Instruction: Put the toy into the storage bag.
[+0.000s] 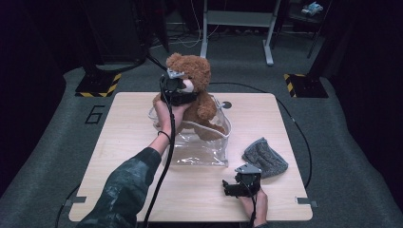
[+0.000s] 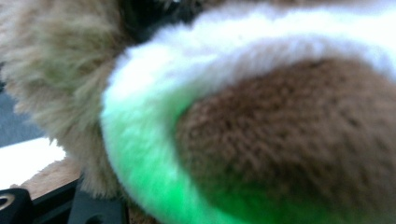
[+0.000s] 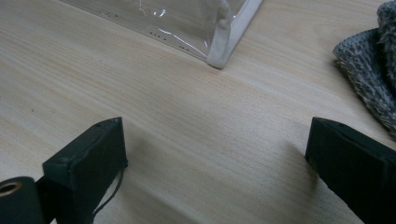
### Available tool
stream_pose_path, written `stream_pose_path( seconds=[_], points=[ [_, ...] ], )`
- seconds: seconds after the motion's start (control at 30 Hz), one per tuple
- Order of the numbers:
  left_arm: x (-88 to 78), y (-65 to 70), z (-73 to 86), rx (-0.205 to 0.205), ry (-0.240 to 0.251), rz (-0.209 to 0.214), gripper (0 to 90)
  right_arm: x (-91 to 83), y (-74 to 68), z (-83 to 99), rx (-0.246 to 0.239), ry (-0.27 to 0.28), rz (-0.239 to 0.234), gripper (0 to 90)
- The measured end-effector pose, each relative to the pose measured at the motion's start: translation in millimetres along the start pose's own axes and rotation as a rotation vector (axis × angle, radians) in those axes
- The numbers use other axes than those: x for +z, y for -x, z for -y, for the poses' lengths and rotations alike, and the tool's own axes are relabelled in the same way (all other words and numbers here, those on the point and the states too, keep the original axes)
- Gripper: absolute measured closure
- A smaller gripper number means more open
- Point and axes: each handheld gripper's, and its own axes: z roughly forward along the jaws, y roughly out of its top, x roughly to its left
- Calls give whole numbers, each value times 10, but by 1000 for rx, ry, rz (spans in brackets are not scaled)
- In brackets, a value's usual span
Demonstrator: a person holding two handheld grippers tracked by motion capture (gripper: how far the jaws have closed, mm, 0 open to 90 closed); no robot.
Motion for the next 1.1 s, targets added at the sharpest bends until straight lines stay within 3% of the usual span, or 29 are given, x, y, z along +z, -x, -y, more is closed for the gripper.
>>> stream_pose_path(
  seconds=[0.1,0.4,0.5,0.67,1.0,1.1],
  points=[
    [22,-16,40,-17,-31,10,365,0,1,0,-1,0,-2,45],
    [70,-29,132,-6,-123,19,296,1,0,0,0,1,0,45],
    [77,-34,192,35,-170,31,270,-2,6,-1,-8,1,4,45],
    [23,-74,292,45,-217,58,221,0,6,-1,-7,1,5,45],
    [-172,-153,394,72,-213,89,148,2,4,0,-4,3,-5,45],
    [-236,-219,433,60,-206,90,143,4,6,-2,-6,2,-6,45]
  ],
)
